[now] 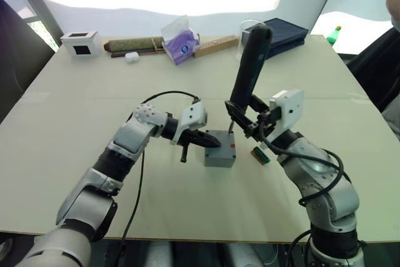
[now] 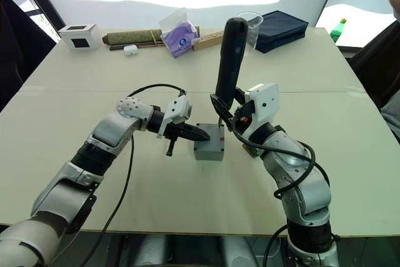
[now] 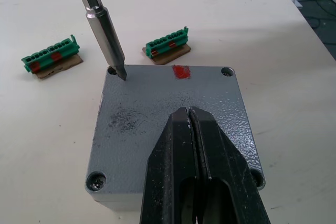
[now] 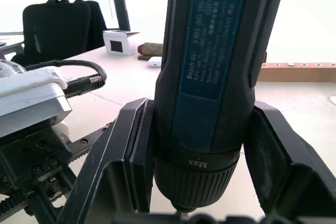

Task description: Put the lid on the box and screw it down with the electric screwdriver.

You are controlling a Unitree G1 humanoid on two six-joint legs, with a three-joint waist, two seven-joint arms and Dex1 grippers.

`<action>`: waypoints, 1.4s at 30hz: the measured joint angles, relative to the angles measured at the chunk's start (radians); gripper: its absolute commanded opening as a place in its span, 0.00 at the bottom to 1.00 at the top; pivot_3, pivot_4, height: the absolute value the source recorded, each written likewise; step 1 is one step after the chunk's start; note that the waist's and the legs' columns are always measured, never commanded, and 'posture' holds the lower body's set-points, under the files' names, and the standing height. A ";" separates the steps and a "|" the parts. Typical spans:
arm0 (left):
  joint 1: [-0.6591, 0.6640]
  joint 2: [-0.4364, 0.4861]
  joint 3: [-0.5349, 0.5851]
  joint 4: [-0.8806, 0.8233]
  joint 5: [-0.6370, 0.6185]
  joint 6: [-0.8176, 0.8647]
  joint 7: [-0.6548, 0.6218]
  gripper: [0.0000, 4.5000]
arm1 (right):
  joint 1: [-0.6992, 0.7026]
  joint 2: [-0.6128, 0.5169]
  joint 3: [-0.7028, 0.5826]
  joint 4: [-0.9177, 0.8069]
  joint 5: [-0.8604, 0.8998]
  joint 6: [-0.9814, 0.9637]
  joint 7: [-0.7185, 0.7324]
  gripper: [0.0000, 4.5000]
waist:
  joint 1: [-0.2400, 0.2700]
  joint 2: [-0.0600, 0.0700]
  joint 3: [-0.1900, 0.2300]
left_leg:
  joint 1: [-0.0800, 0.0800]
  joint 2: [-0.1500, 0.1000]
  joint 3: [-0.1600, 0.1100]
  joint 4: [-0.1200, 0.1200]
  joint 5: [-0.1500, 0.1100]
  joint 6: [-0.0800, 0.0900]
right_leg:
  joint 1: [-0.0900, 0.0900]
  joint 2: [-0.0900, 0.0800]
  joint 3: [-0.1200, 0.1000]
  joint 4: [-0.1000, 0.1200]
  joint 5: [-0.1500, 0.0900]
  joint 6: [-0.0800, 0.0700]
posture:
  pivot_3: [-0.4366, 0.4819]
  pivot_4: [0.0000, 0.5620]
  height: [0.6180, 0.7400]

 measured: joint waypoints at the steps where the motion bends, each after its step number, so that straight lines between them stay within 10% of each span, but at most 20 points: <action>1: 0.002 0.000 0.000 -0.002 0.000 0.000 0.002 0.00 | 0.002 -0.003 0.001 0.002 -0.004 -0.007 0.001 0.46 | 0.000 0.000 0.000 | 0.000 0.000 0.000 0.000 0.000 0.000 | 0.000 0.000 0.000 0.000 0.000 0.000 | 0.48 0.27 1.00; 42: 0.036 0.009 0.000 -0.006 0.014 -0.019 0.012 0.00 | 0.089 0.040 0.081 0.062 -0.115 -0.150 -0.044 0.46 | -0.001 -0.011 -0.011 | 0.013 0.001 0.000 -0.002 -0.001 0.002 | 0.014 0.001 0.000 -0.002 -0.001 -0.001 | 0.48 0.27 1.00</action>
